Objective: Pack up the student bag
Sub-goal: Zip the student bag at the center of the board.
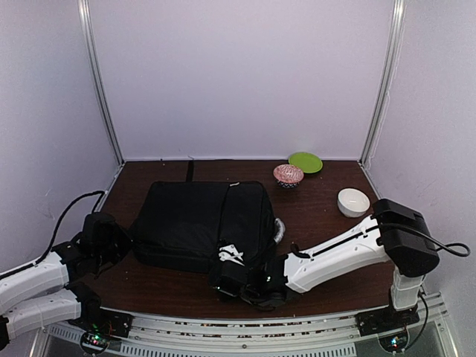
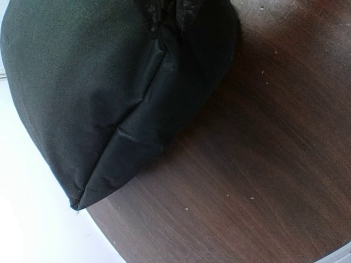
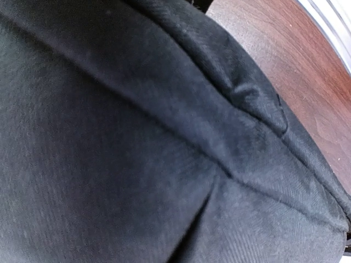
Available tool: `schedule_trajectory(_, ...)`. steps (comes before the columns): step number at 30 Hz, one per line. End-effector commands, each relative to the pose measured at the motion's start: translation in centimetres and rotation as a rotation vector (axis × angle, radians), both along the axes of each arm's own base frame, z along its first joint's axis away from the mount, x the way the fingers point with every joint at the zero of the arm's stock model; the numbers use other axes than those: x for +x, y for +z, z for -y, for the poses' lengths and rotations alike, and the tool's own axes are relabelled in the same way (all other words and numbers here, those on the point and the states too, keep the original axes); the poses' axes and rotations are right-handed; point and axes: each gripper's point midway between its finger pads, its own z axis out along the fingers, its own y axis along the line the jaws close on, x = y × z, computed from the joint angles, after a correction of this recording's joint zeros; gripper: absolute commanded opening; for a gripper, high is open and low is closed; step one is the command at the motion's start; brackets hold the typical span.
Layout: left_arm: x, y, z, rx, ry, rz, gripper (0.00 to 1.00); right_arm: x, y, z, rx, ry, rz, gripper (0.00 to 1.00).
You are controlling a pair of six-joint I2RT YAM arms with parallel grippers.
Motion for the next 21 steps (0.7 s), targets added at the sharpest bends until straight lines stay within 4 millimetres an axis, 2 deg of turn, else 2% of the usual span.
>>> schedule_trajectory(1, -0.4, 0.0, 1.4, -0.026, -0.071, -0.017, 0.0, 0.9, 0.7, -0.4, 0.01, -0.034, 0.021, 0.12)
schedule_trajectory(9, -0.5, 0.1, 1.3, -0.026, -0.069, -0.015, 0.0, 1.3, 0.9, -0.8, 0.015, -0.04, 0.025, 0.1)
schedule_trajectory(16, -0.6, 0.3, 1.3, -0.031, -0.073, -0.01, 0.0, 1.9, 1.0, -0.7, 0.022, -0.06, 0.022, 0.0)
schedule_trajectory(21, -0.7, 0.1, 1.0, -0.019, -0.062, -0.015, 0.0, 1.9, 1.4, -0.4, 0.034, -0.063, 0.026, 0.0)
